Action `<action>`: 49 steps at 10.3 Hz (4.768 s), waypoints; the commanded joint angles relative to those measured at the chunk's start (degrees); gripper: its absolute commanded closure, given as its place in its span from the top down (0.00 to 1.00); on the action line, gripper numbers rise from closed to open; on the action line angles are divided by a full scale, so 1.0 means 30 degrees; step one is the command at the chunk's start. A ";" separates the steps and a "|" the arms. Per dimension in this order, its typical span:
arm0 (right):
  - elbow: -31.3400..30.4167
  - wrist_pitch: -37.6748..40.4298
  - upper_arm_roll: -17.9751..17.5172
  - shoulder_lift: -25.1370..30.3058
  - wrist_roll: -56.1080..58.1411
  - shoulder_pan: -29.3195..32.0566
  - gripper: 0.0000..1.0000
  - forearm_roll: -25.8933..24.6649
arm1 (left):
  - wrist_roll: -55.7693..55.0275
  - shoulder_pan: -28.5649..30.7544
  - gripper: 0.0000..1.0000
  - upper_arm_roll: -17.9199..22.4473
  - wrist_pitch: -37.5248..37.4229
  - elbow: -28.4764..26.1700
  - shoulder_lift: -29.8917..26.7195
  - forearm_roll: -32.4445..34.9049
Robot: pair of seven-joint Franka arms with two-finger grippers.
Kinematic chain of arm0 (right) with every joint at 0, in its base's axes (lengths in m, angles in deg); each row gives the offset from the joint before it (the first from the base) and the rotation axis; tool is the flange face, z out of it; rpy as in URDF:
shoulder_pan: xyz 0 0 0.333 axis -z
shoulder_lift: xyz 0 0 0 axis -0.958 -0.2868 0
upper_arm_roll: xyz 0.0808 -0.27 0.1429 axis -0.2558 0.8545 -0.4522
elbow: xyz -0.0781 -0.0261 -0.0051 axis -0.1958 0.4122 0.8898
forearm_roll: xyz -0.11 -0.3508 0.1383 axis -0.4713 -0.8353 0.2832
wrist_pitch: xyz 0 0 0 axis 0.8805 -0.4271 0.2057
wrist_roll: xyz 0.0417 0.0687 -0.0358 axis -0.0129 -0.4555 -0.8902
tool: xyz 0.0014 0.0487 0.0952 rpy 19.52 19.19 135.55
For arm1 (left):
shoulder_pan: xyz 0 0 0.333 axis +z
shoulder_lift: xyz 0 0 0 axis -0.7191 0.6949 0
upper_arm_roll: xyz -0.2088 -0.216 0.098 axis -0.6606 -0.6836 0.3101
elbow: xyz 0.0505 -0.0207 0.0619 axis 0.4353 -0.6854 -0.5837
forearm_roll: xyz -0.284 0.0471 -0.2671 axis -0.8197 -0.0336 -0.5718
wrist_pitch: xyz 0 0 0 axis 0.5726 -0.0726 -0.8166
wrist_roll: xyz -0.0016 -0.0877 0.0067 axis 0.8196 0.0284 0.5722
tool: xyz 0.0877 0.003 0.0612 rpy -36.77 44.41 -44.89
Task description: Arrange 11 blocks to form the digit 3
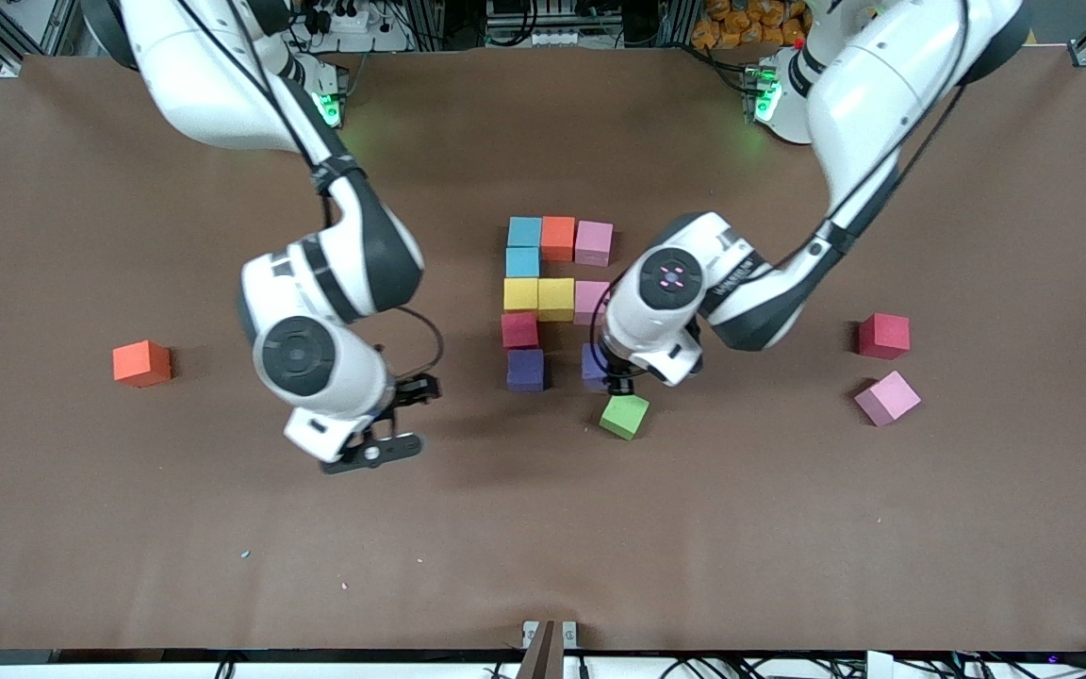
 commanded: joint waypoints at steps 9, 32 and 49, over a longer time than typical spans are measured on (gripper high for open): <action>-0.7019 0.1350 -0.0437 0.9237 0.4734 0.6387 1.00 -0.0754 | -0.0065 -0.1532 0.03 0.0673 0.1984 0.0666 0.1484 -0.0548; -0.6854 0.4688 -0.0350 1.3262 0.6143 0.8410 1.00 0.0652 | -0.0593 -0.1298 0.05 0.0673 0.3332 0.0695 0.3037 -0.0841; -0.6854 0.4248 -0.0350 1.3320 0.6173 0.8322 1.00 0.0622 | -0.1265 -0.1474 1.00 0.1113 0.3391 0.0549 0.2426 -0.0958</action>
